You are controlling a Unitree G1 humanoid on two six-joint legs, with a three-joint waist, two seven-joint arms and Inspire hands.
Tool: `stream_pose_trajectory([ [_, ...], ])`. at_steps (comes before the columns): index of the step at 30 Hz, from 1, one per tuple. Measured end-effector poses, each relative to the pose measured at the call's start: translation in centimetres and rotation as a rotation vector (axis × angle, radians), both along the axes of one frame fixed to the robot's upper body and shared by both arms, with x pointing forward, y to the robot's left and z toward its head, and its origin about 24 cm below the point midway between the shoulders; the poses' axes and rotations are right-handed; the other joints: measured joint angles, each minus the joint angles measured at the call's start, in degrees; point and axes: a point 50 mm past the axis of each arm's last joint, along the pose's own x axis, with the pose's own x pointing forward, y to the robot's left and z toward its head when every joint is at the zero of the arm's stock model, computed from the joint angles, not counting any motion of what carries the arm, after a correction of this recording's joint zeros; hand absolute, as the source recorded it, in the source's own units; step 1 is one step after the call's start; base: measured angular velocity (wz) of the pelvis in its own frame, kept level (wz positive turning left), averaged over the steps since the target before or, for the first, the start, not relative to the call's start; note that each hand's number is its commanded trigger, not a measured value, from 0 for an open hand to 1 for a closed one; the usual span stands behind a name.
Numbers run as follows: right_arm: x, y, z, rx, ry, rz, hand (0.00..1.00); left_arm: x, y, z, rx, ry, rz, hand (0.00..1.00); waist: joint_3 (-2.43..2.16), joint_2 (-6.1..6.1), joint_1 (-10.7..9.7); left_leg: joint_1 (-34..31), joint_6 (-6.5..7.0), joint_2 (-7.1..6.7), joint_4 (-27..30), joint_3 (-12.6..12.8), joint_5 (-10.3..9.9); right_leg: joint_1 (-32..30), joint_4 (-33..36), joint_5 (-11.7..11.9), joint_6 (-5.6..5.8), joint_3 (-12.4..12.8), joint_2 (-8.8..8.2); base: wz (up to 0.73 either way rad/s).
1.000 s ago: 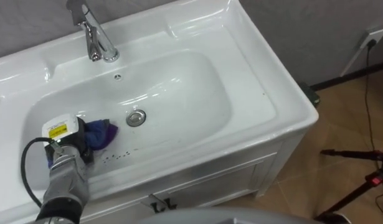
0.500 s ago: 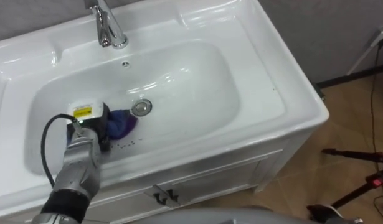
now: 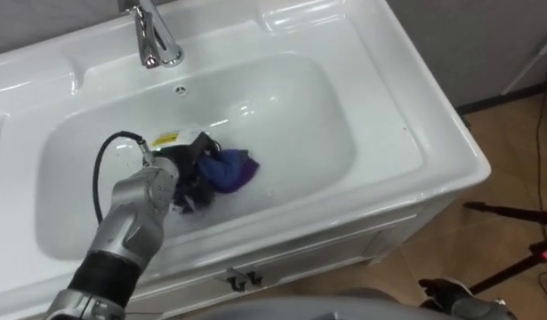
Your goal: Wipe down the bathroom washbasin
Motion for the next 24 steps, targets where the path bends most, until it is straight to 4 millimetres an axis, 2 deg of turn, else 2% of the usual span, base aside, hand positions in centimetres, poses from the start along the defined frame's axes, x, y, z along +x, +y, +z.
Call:
stream_pose_trajectory([
  [8,-0.5,0.1,-0.1,0.008,0.024,-0.010,0.00,0.0,-1.5,0.5,-0.206,0.058,-0.010,1.00,0.16,0.10,0.2,0.1,0.01,-0.03,0.5,0.0,0.0,0.1,0.0,0.0,0.00,0.6,0.04,-0.02],
  [16,-0.5,0.2,-0.2,0.024,0.035,-0.002,0.00,0.2,-3.0,1.8,-0.383,0.074,-0.061,1.00,0.48,-0.48,-0.2,-0.4,0.04,-0.03,1.7,0.1,0.0,0.0,0.0,0.0,0.02,0.8,-0.05,0.00],
  [18,-0.5,0.2,-0.2,0.023,0.035,-0.003,0.00,0.2,-3.2,1.9,-0.396,0.072,-0.062,1.00,0.40,-0.55,-0.7,-0.5,0.05,0.02,1.8,0.1,0.0,-0.3,0.0,0.0,0.02,0.8,0.00,0.00],
  [19,-0.6,0.2,-0.2,0.022,0.035,-0.003,0.00,0.3,-3.3,2.0,-0.417,0.072,-0.061,1.00,0.16,-0.51,-0.8,-0.7,0.05,0.05,1.7,0.5,0.0,-0.7,0.1,0.0,0.02,1.1,0.05,-0.04],
  [21,-0.6,0.3,-0.2,0.020,0.036,-0.004,0.00,0.3,-3.5,2.3,-0.435,0.058,-0.069,1.00,-0.02,-0.47,-1.0,-0.8,0.05,0.14,1.8,1.4,0.0,-0.7,0.3,0.0,-0.02,1.2,0.02,-0.07],
  [24,-1.5,0.3,-0.4,0.016,0.066,-0.014,0.00,0.5,-3.8,2.7,-0.445,0.019,-0.078,1.00,0.03,-0.75,-1.0,-0.1,0.05,0.14,1.7,1.4,-0.1,-0.7,1.1,0.0,-0.02,1.6,0.09,-0.10],
])
